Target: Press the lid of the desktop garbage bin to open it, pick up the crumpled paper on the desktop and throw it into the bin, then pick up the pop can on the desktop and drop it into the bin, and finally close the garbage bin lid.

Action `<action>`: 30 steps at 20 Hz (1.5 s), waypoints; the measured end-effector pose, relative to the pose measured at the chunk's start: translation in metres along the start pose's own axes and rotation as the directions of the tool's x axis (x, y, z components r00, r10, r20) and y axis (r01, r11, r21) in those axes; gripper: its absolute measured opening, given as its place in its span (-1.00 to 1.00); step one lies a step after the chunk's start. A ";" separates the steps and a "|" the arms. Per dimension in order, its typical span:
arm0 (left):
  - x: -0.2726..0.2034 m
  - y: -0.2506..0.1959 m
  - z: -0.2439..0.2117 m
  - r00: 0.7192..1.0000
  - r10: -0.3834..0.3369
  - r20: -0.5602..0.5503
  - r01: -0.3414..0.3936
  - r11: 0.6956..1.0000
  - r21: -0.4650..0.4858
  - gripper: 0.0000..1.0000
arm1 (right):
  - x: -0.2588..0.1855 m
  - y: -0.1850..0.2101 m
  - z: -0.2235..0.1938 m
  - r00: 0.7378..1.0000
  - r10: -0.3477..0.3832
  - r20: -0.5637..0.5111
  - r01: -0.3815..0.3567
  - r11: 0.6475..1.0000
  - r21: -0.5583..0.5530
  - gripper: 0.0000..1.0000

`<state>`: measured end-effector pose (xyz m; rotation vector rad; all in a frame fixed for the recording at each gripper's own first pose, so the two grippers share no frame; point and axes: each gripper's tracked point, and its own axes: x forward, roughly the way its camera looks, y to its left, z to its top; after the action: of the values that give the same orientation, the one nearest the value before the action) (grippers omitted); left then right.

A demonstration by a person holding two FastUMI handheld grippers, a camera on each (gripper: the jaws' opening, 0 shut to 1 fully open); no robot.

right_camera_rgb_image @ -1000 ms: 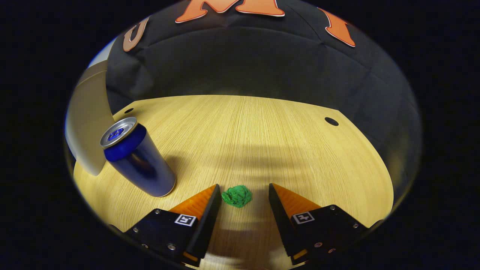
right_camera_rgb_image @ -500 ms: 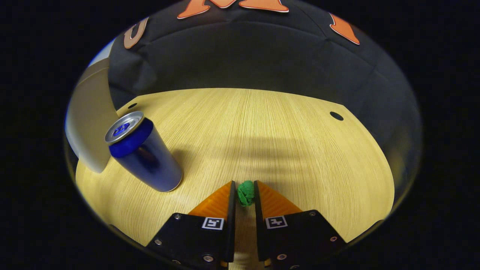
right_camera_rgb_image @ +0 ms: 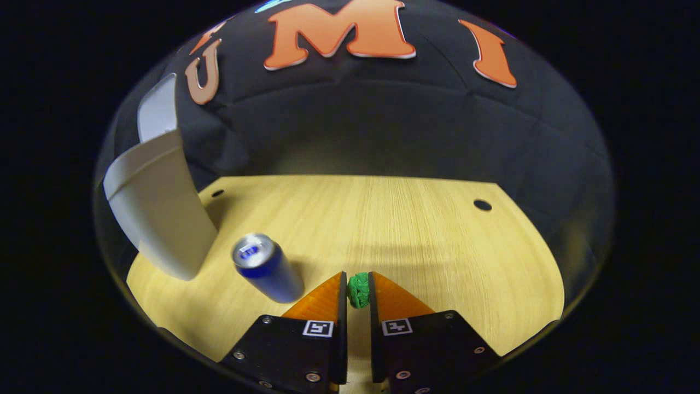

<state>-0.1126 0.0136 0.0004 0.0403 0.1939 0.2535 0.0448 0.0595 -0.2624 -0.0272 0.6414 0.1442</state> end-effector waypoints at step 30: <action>-0.059 0.140 -0.010 0.957 0.287 0.048 -0.282 0.954 -0.098 0.78 | -0.076 0.311 0.199 0.817 0.526 0.234 -0.441 0.833 -0.333 -0.66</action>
<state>-0.2047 0.1342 0.0105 -0.0139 0.1143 0.5484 0.0585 0.3720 -0.0515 -0.0946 0.2868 0.7250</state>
